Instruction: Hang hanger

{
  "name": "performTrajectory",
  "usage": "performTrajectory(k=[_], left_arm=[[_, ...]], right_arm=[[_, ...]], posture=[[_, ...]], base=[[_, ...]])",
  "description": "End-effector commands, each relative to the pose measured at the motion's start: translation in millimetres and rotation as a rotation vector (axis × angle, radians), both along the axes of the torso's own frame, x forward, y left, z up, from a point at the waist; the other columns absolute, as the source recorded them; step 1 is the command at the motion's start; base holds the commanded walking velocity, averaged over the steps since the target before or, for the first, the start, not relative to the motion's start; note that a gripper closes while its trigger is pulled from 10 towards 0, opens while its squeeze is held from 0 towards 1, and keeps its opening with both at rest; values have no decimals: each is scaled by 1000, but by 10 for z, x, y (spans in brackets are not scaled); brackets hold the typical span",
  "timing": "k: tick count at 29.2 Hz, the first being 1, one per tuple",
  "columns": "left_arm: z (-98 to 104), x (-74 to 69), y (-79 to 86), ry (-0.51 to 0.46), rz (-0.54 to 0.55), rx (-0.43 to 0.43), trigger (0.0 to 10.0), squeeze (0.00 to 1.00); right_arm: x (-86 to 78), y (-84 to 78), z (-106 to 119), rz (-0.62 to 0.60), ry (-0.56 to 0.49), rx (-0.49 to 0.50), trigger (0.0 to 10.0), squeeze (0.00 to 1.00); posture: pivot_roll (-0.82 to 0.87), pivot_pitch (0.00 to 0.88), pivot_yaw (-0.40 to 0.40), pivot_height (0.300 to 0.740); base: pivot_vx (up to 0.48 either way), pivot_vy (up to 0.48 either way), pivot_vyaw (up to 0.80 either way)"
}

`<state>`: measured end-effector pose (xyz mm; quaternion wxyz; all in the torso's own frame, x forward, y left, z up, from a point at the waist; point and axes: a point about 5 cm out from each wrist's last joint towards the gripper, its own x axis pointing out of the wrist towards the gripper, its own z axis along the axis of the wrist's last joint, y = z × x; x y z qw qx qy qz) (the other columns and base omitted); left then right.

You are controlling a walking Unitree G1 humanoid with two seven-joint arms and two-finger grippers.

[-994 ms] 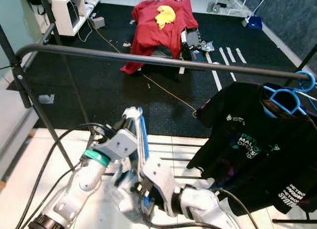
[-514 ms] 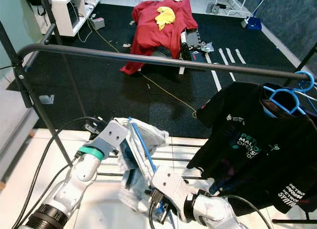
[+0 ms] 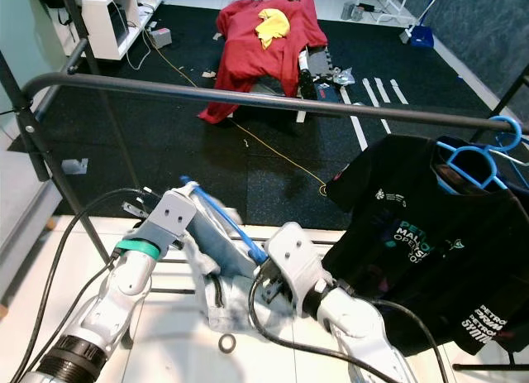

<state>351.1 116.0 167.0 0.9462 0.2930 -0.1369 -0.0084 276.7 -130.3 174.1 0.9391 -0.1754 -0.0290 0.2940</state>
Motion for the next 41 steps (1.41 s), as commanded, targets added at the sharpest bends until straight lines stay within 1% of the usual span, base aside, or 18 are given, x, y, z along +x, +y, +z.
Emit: performTrajectory(k=[1,4,5,11,16,18,21,23,24,26,29,31,34,36,37,39,40,41], left_arm=[[-16,-19,6,-5,11,-18,0,0],[-16,-19,6,-5,11,-18,0,0],[-20,-22,7,-4,11,-20,0,0],[-13,-24,-20,-4,5,-37,0,0],[159,-61,-118,-53,-58,-120,0,0],[500,-73,-139,-144,-97,-217,0,0],[500,-73,-139,-144,-97,-217,0,0],[777,-98,-119,-220,-145,-257,0,0],[777,-98,-119,-220,-145,-257,0,0],[1002,-125,-74,-269,-201,-283,0,0],[1062,-133,-60,-280,-215,-294,0,0],[1141,-137,-58,-289,-231,-330,0,0],[1202,-142,-82,-293,-258,-364,0,0],[1202,-142,-82,-293,-258,-364,0,0],[1235,-153,-89,-293,-271,-381,0,0],[1235,-153,-89,-293,-271,-381,0,0],[1269,-165,-93,-295,-292,-389,0,0],[1269,-165,-93,-295,-292,-389,0,0]], right_arm=[[-4,-2,-50,-15,13,6,10000,435],[-4,-2,-50,-15,13,6,10000,435],[9,1,-54,-26,10,3,10000,0],[27,-2,-155,-57,25,-6,10000,0],[-7,-35,-233,-77,-35,-10,10000,0],[-112,-144,-432,-85,-102,-150,10000,0],[-112,-144,-432,-85,-102,-150,10000,0],[-242,-241,-599,-83,-134,-252,10000,0],[-242,-241,-599,-83,-134,-252,10000,0],[-374,-337,-712,-106,-135,-284,10000,0],[-412,-360,-741,-111,-138,-292,10000,0],[-455,-367,-739,-120,-197,-333,10000,0],[-448,-383,-687,-150,-277,-370,10000,0],[-448,-383,-687,-150,-277,-370,10000,0],[-424,-421,-656,-176,-315,-375,10000,0],[-424,-421,-656,-176,-315,-375,10000,0],[-379,-466,-594,-200,-358,-380,10000,0],[-379,-466,-594,-200,-358,-380,10000,0]], posture=[[-154,181,23,740],[-154,181,23,740],[-154,182,23,740],[-158,184,26,740],[-159,183,22,740],[-159,185,23,740],[-159,185,23,740],[-158,184,27,740],[-158,184,27,740],[-162,183,31,740],[-162,182,32,740],[-166,180,38,740],[-167,180,40,740],[-167,180,40,740],[-170,178,43,740],[-170,178,43,740],[-168,177,46,740],[-168,177,46,740]], base=[[0,0,0],[0,0,0],[0,0,0],[0,0,0],[0,0,0],[0,0,0],[0,0,0],[0,0,0],[0,0,0],[0,0,0],[0,0,0],[0,0,0],[0,0,0],[0,0,0],[0,0,0],[0,0,0],[0,0,0],[0,0,0]])
